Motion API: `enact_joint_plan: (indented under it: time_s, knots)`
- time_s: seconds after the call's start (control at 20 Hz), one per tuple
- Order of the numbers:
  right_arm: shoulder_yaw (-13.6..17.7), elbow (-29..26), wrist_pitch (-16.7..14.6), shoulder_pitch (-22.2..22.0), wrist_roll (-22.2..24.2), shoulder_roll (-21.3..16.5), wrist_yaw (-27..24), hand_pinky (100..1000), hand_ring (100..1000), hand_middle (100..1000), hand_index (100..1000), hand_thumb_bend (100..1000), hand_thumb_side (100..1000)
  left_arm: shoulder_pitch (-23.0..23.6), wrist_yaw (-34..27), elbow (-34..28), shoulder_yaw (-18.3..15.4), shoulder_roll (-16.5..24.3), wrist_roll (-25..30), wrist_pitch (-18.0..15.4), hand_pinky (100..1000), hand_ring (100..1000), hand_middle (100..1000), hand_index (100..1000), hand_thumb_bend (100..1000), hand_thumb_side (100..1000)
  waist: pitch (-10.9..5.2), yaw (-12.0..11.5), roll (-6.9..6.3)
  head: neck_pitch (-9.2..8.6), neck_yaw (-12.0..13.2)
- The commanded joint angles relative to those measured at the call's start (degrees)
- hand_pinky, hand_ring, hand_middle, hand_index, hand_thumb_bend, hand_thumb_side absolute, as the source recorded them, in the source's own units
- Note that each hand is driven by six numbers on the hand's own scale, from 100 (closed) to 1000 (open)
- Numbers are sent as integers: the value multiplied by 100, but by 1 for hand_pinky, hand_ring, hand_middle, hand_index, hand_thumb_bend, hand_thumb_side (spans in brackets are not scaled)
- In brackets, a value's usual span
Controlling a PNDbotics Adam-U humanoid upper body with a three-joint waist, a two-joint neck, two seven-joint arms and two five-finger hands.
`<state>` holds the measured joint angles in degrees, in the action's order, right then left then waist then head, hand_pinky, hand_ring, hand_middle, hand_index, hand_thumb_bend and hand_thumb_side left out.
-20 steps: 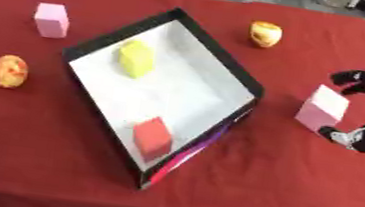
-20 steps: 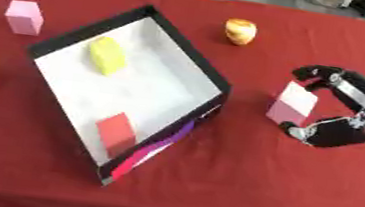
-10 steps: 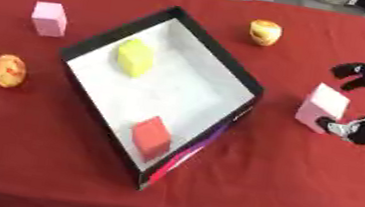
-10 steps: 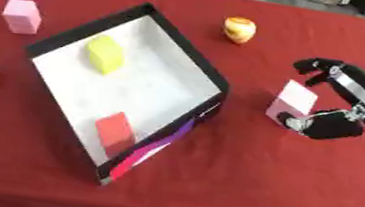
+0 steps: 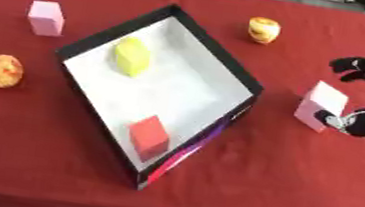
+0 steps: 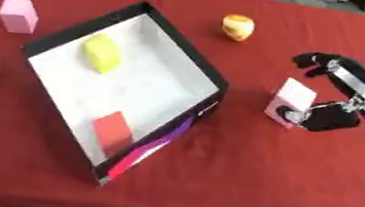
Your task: Pick up objects on the table and place them in the box.
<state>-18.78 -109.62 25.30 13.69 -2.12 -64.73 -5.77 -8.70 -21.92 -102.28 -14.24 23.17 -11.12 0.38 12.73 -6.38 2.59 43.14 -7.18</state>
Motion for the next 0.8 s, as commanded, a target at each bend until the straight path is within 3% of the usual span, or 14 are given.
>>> enact_joint_plan:
  time_s: [0.05,0.3,0.8]
  knots:
    - [67,188,-101,99,95,-96,122,991,871,856,900,459,100,-79,-11,-39,-3,68,1,7,719,767,808,842,236,846,-54,-9,-18,-91,-25]
    - [93,515,-256,177,245,-21,238,993,874,859,902,429,100,-82,-11,-38,-4,58,-1,13,719,767,807,840,238,844,-37,-17,-27,-106,-30]
    - [29,847,-404,284,424,74,236,995,875,862,903,456,100,-79,-17,-28,-12,45,-13,19,720,767,805,837,236,847,-17,-28,-29,-125,-48]
